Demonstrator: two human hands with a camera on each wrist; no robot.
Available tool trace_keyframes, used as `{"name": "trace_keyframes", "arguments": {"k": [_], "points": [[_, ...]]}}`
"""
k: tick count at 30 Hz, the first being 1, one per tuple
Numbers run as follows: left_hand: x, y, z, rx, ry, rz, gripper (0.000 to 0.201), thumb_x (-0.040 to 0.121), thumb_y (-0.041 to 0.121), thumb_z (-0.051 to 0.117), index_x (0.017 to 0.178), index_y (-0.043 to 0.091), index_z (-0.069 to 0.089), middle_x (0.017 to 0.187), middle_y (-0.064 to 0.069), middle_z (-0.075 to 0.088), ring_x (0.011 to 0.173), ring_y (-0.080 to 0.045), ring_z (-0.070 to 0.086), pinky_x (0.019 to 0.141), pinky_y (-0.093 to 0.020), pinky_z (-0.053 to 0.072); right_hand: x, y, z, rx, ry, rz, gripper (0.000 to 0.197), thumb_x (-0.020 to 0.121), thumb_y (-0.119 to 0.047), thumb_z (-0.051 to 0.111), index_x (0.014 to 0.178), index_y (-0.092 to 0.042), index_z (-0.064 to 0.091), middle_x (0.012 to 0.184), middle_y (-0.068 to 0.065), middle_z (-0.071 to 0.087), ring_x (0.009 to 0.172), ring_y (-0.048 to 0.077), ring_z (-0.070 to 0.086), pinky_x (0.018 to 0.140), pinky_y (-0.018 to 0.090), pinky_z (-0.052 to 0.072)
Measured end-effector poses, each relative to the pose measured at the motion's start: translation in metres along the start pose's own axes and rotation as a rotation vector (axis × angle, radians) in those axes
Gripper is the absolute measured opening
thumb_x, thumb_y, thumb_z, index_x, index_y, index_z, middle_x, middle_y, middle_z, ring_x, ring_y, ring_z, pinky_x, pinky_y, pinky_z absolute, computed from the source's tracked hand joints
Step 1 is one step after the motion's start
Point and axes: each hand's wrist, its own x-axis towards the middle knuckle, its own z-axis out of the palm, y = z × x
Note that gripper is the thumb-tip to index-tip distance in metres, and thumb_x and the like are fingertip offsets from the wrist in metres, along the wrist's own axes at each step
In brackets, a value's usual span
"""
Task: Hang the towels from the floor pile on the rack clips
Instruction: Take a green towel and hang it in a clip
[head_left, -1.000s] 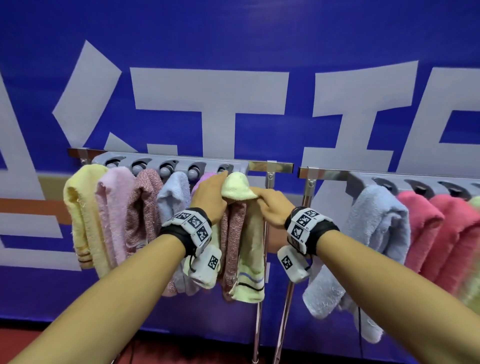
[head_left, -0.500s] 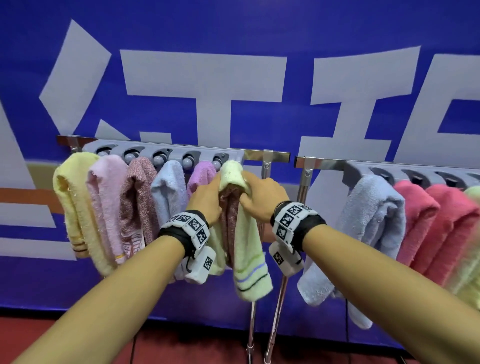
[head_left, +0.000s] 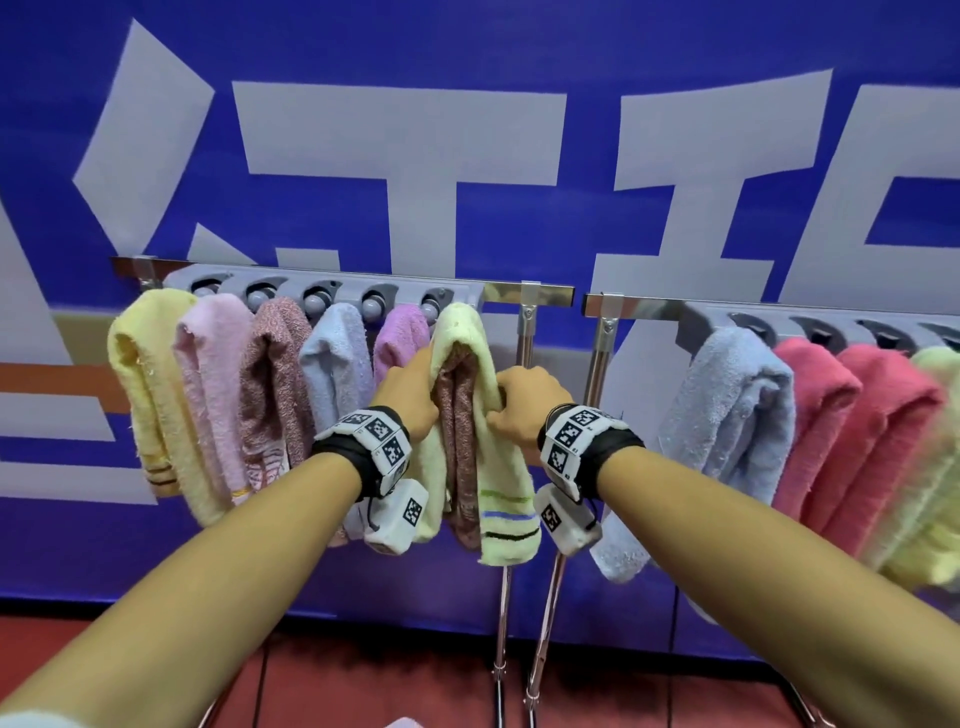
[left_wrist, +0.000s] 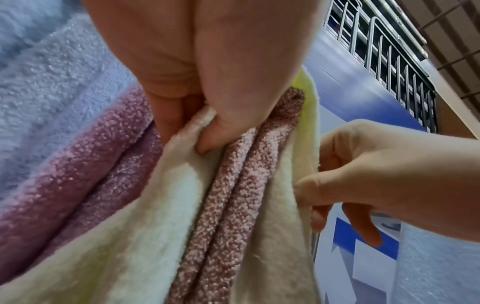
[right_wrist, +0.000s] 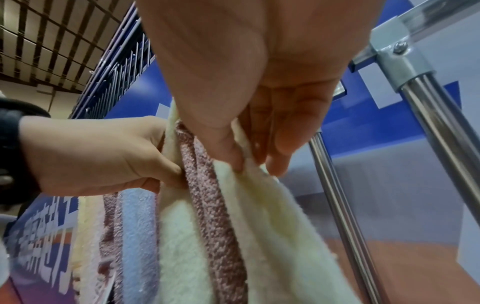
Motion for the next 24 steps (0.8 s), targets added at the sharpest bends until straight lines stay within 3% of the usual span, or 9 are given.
{"name": "trace_keyframes", "arguments": {"k": [4, 8, 9, 13, 15, 19, 24], "points": [[-0.008, 0.000, -0.003, -0.054, -0.002, -0.002, 0.058, 0.082, 0.013, 0.058, 0.136, 0.026, 0.042, 0.120, -0.017, 0.064, 0.114, -0.041, 0.054, 0.094, -0.038, 0.043, -0.008, -0.002, 0.000, 0.098, -0.006, -0.015, 0.027, 0.074, -0.044, 0.056, 0.082, -0.020, 0.064, 0.076, 0.000, 0.067, 0.071, 0.025, 0.063, 0.067, 0.036, 0.057], [-0.020, 0.001, -0.011, -0.055, 0.020, 0.002, 0.062, 0.077, 0.031, 0.062, 0.133, 0.039, 0.036, 0.107, -0.011, 0.068, 0.104, -0.039, 0.060, 0.091, -0.044, 0.050, -0.011, -0.001, -0.010, 0.166, 0.043, -0.041, 0.019, 0.079, -0.041, 0.061, 0.080, -0.023, 0.062, 0.082, -0.004, 0.067, 0.077, 0.023, 0.065, 0.066, 0.029, 0.051], [-0.024, 0.002, -0.014, -0.057, 0.017, 0.010, 0.065, 0.077, 0.031, 0.061, 0.135, 0.042, 0.033, 0.105, -0.011, 0.068, 0.100, -0.039, 0.062, 0.089, -0.046, 0.052, -0.013, -0.001, -0.013, 0.172, 0.047, -0.058, 0.017, 0.079, -0.042, 0.061, 0.086, -0.026, 0.063, 0.088, -0.005, 0.068, 0.083, 0.021, 0.065, 0.070, 0.029, 0.050], [-0.038, -0.003, -0.022, -0.025, 0.018, 0.016, 0.072, 0.077, 0.029, 0.057, 0.141, 0.041, 0.027, 0.100, -0.005, 0.069, 0.095, -0.033, 0.065, 0.088, -0.046, 0.053, -0.026, -0.003, -0.021, 0.129, 0.023, -0.113, 0.043, 0.082, -0.044, 0.063, 0.118, -0.021, 0.065, 0.118, -0.002, 0.068, 0.106, 0.019, 0.063, 0.091, 0.034, 0.052], [-0.045, -0.006, -0.024, 0.001, 0.041, 0.012, 0.072, 0.080, 0.026, 0.059, 0.145, 0.034, 0.029, 0.108, -0.001, 0.067, 0.098, -0.029, 0.064, 0.089, -0.045, 0.052, -0.034, -0.003, -0.023, 0.111, 0.007, -0.117, 0.046, 0.083, -0.043, 0.063, 0.123, -0.021, 0.062, 0.121, -0.001, 0.066, 0.110, 0.020, 0.062, 0.093, 0.035, 0.051], [-0.064, -0.005, -0.025, 0.005, 0.083, 0.069, 0.072, 0.083, 0.023, 0.062, 0.147, 0.026, 0.030, 0.130, -0.009, 0.056, 0.115, -0.031, 0.056, 0.095, -0.041, 0.047, -0.052, 0.002, -0.022, 0.090, 0.002, -0.112, 0.052, 0.082, -0.044, 0.065, 0.128, -0.021, 0.058, 0.129, 0.000, 0.062, 0.116, 0.022, 0.058, 0.095, 0.037, 0.049], [-0.088, -0.008, -0.009, 0.046, 0.015, 0.144, 0.080, 0.081, 0.030, 0.066, 0.151, 0.019, 0.030, 0.148, -0.011, 0.043, 0.135, -0.029, 0.042, 0.112, -0.039, 0.035, -0.078, 0.010, -0.008, 0.002, -0.107, -0.090, 0.074, 0.078, -0.049, 0.064, 0.143, -0.023, 0.041, 0.139, 0.008, 0.051, 0.123, 0.028, 0.053, 0.099, 0.043, 0.047]]}}
